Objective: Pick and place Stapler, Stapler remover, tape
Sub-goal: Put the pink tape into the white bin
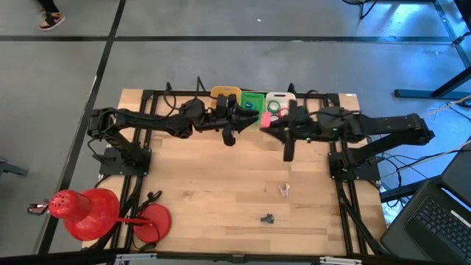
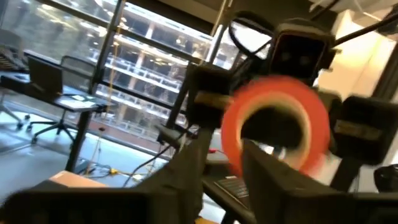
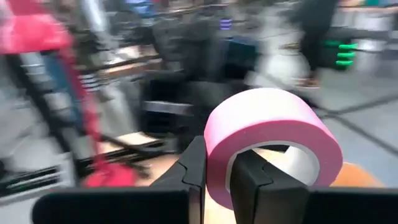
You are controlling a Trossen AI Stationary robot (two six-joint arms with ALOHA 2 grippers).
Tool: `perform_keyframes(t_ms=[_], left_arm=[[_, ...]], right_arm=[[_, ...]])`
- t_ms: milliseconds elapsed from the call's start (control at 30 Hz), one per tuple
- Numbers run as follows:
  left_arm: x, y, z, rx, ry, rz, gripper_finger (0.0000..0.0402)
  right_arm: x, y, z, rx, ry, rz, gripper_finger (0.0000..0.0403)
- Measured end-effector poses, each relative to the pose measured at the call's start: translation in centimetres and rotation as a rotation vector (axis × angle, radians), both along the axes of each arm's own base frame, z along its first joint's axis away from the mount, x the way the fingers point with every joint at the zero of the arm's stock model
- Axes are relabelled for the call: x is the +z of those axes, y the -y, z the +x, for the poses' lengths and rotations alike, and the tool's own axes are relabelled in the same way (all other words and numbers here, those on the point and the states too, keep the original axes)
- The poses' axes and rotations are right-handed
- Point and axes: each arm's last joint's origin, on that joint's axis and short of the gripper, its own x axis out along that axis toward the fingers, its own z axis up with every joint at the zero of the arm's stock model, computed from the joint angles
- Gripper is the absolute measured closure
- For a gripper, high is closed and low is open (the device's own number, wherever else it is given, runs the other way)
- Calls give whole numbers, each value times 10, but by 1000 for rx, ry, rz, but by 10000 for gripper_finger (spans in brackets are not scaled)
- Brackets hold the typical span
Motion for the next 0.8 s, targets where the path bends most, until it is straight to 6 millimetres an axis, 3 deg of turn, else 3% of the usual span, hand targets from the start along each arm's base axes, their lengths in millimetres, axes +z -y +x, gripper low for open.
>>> perform_keyframes(t_ms=[233, 400, 567, 800], left_arm=[[-1, 0, 0, -15, -11, -23, 149], [1, 0, 0, -8, 4, -17, 112], [1, 0, 0, -3, 3, -19, 108], [1, 4, 0, -17, 4, -28, 108]], right_arm=[[-1, 26, -59, -372, -170, 10, 365], [-25, 60, -82, -511, -462, 64, 365], [-42, 106, -67, -385, -600, 145, 365], [-91, 182, -31, -236, -791, 338, 365]])
